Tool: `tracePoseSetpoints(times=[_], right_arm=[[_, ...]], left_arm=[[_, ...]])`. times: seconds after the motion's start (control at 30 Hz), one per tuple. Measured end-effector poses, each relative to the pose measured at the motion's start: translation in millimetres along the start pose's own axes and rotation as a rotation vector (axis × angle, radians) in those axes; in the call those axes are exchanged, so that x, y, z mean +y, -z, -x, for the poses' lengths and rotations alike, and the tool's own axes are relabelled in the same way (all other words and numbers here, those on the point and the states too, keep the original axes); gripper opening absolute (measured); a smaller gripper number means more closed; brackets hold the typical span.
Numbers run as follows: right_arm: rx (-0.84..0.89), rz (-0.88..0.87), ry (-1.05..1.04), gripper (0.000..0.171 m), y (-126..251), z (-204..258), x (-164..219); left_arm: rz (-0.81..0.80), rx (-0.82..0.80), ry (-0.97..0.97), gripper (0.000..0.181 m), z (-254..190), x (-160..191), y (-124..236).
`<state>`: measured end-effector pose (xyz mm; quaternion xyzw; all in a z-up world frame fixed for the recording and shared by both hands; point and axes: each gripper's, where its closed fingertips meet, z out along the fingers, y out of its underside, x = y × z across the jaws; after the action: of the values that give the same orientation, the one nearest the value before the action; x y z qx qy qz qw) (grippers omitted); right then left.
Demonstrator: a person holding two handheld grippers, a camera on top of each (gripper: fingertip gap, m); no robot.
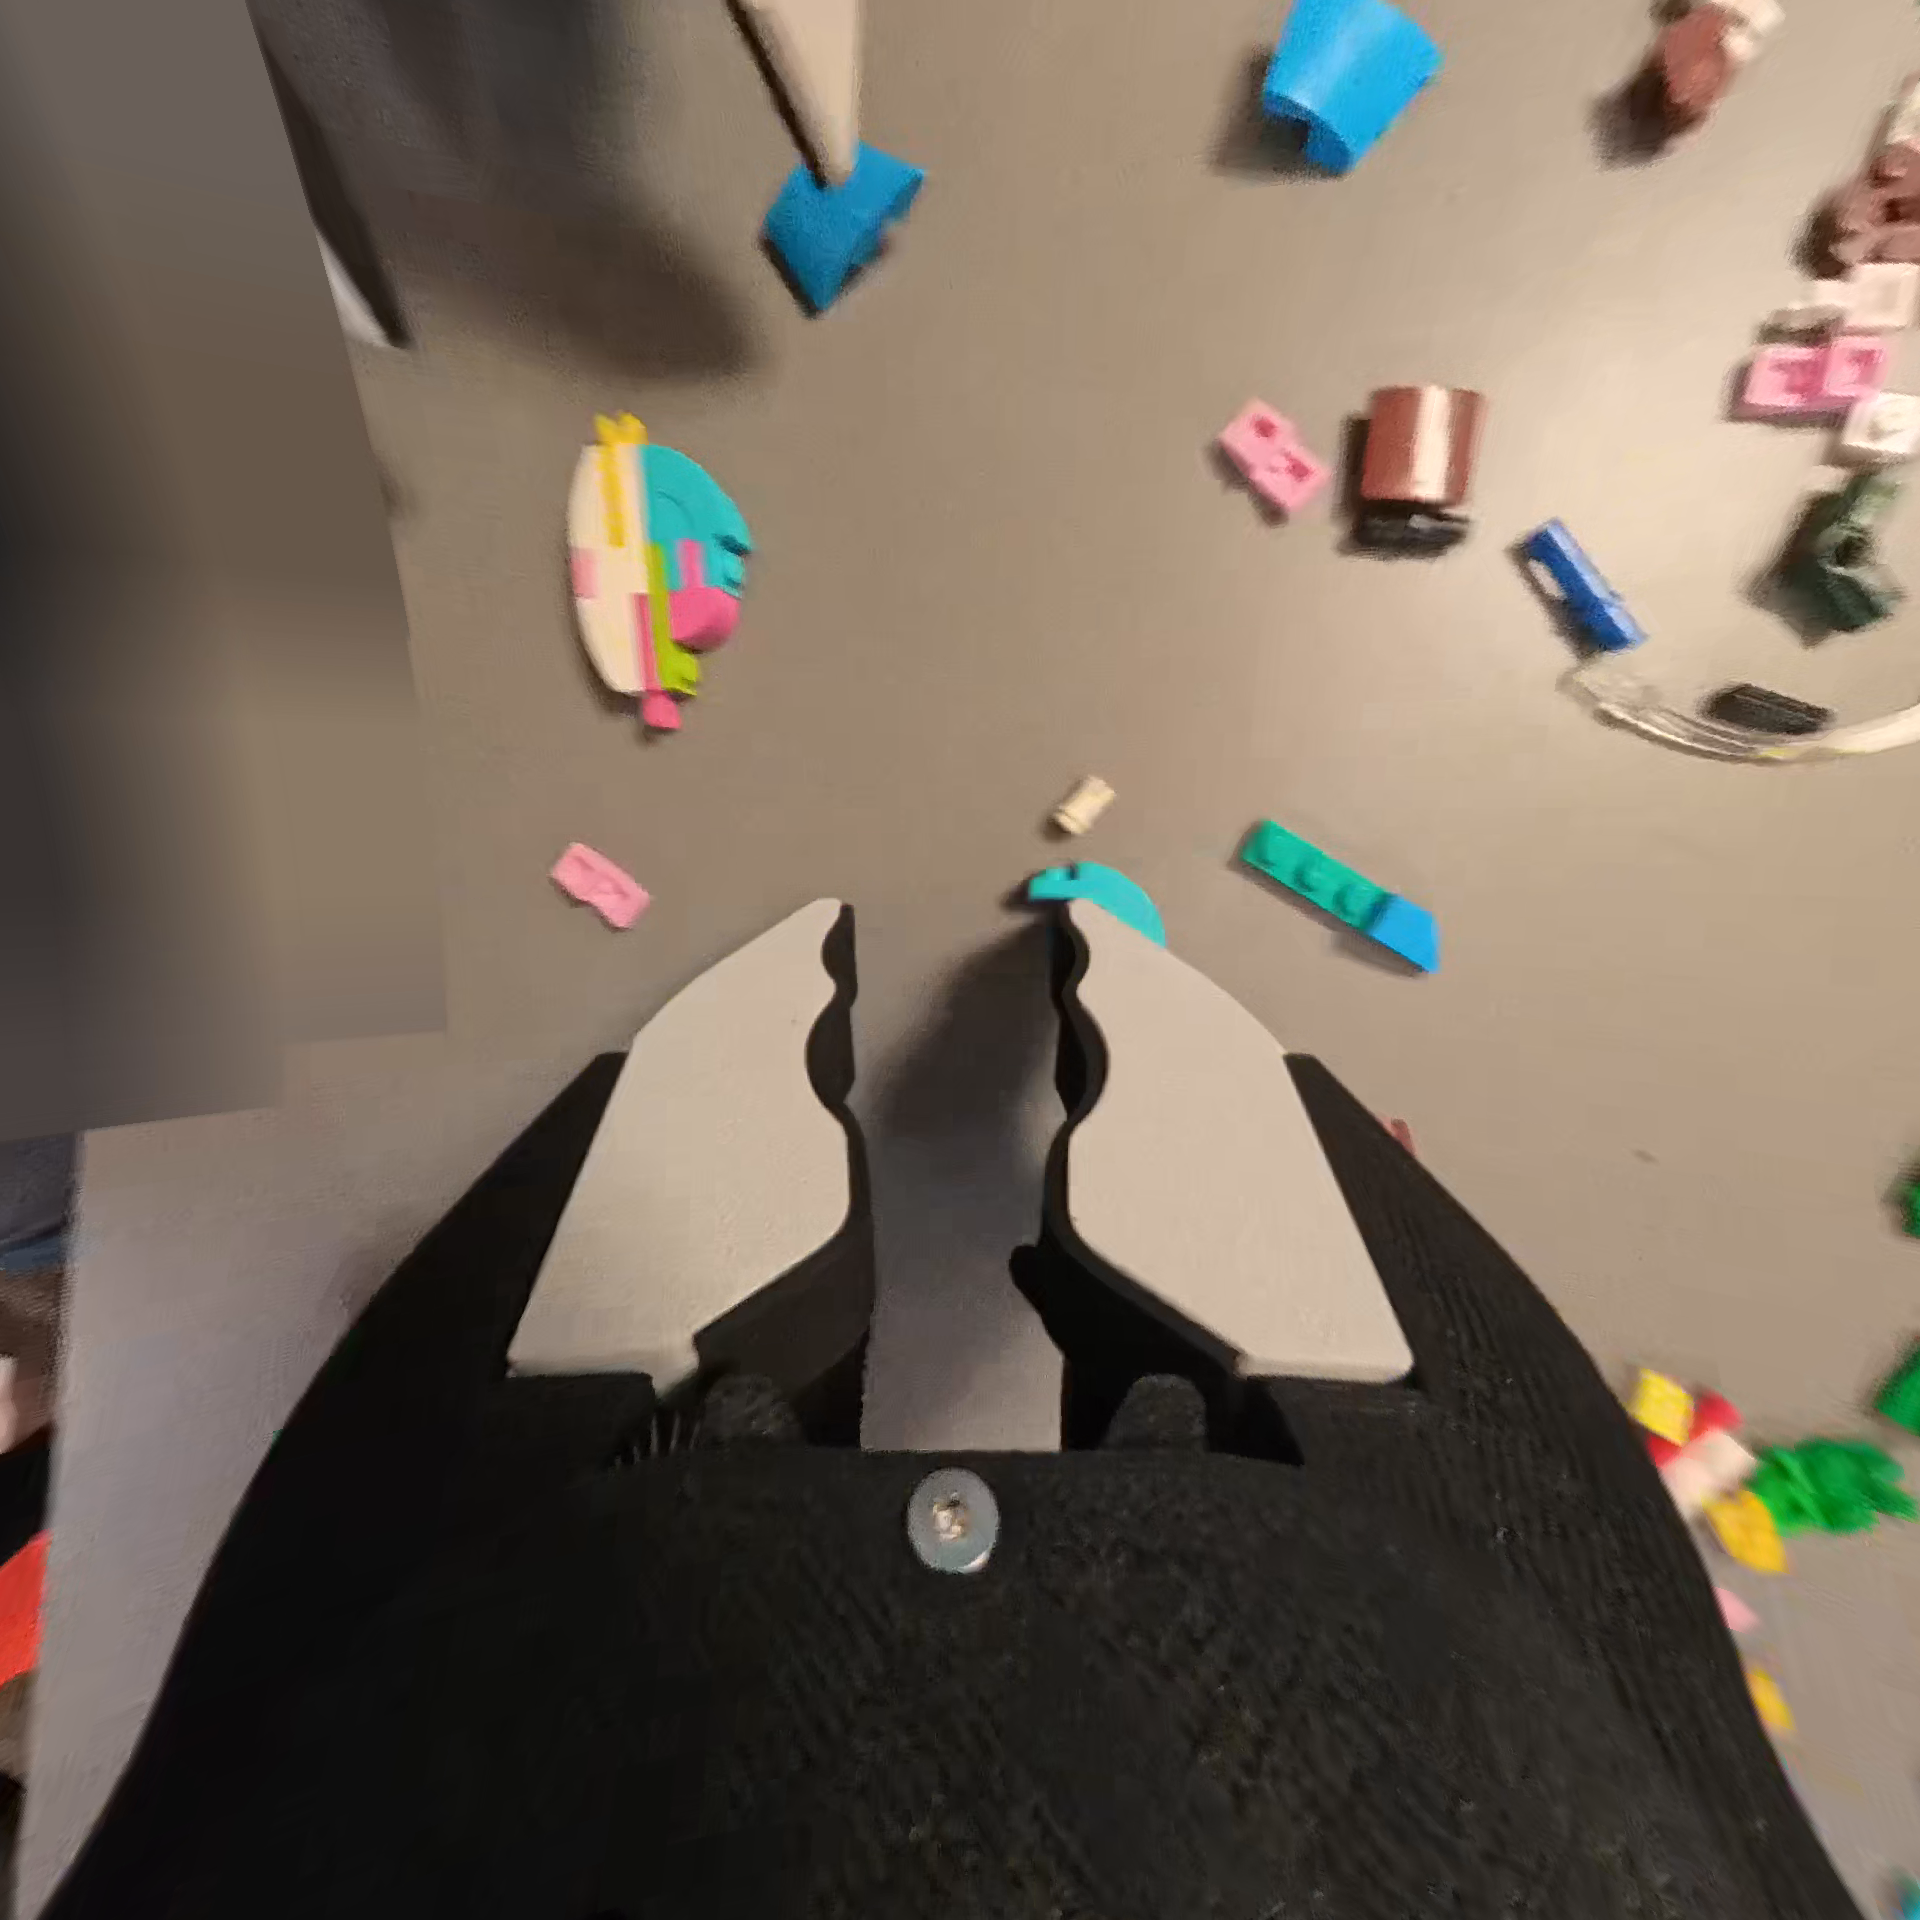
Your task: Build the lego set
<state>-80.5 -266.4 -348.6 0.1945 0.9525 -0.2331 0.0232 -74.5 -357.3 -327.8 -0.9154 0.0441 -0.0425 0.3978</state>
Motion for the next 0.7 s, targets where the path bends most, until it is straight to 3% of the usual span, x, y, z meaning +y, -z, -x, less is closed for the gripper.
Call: tracePoseSetpoints(times=[0.07,0.2,0.3,0.47,0.53,0.7], right_arm=[[-0.069,-0.047,0.027,0.032,5,19,-12],[0.098,-0.044,0.12,0.026,18,-7,-11],[0.059,0.008,-0.018,0.026,9,-9,-3],[0.112,0.019,-0.079,0.018,-1,-15,2],[0.136,0.019,-0.061,0.009,-3,-14,1],[0.166,0.045,0.043,0.006,-8,2,-7]], left_arm=[[-0.007,0.009,0.005,0.063,-2,0,0],[-0.008,0.025,0.006,0.061,-4,0,-2],[-0.003,0.014,-0.003,0.061,-3,0,-3],[-0.016,0.013,-0.031,0.058,-4,-2,-6],[0.007,0.026,-0.045,0.058,-4,0,-11],[0.07,0.068,-0.083,0.056,-9,5,-21]])
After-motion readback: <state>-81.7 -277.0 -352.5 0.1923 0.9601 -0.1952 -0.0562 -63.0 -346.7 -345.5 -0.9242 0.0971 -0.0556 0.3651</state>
